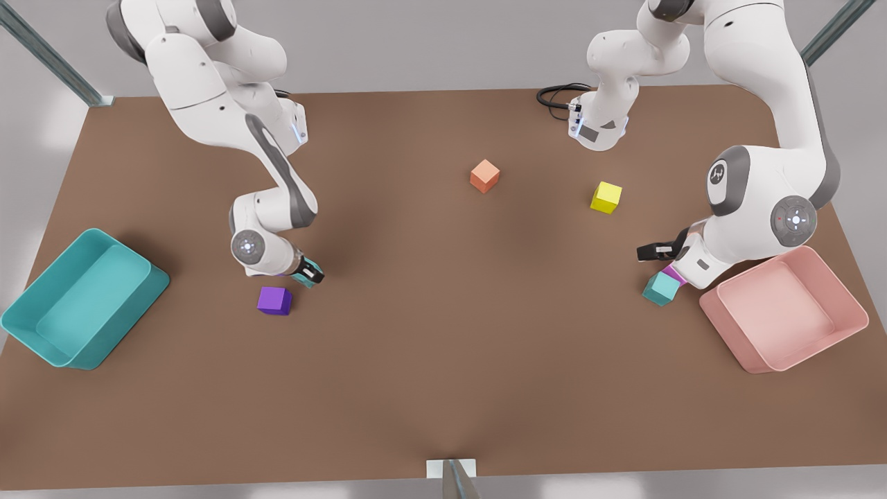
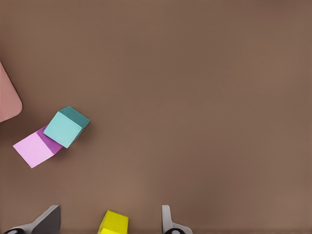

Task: Stack the two blue cubes on top of each other

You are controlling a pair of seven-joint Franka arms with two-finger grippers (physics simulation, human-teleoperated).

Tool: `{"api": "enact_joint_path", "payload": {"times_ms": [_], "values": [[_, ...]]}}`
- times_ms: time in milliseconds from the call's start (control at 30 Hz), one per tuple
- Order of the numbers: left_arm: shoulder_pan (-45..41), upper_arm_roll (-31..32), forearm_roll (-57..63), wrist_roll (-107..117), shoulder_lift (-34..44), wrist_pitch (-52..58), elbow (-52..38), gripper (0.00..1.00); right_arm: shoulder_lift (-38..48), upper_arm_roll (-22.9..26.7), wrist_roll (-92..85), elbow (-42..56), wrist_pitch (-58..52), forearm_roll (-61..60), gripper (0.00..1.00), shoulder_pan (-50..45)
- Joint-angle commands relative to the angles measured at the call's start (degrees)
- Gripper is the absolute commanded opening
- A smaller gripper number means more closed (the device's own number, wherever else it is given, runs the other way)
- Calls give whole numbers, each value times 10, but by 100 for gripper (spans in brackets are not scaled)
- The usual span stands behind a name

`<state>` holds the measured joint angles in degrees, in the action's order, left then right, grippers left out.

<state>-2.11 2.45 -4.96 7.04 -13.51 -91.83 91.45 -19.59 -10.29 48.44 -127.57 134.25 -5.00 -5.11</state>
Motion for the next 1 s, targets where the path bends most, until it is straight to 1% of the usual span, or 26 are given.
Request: {"api": "enact_joint_path", "payload": {"times_ms": [0, 167, 500, 900, 933, 967], "values": [[0, 0, 0, 1, 1, 2, 0, 100, -1, -1, 44, 0, -2, -1, 100, 1], [0, 0, 0, 1, 1, 2, 0, 100, -12, -1, -2, 4, -2, -1, 100, 3], [0, 0, 0, 1, 1, 4, 0, 100, -37, 0, -13, 25, -2, 0, 100, 4], [0, 0, 0, 1, 1, 6, 0, 100, -53, 4, -19, 28, 4, 1, 100, 19], [0, 0, 0, 1, 1, 6, 0, 100, -54, 4, -19, 30, 4, 0, 98, 19], [0, 0, 0, 1, 1, 6, 0, 100, -54, 3, -18, 30, 4, 1, 87, 19]]}}
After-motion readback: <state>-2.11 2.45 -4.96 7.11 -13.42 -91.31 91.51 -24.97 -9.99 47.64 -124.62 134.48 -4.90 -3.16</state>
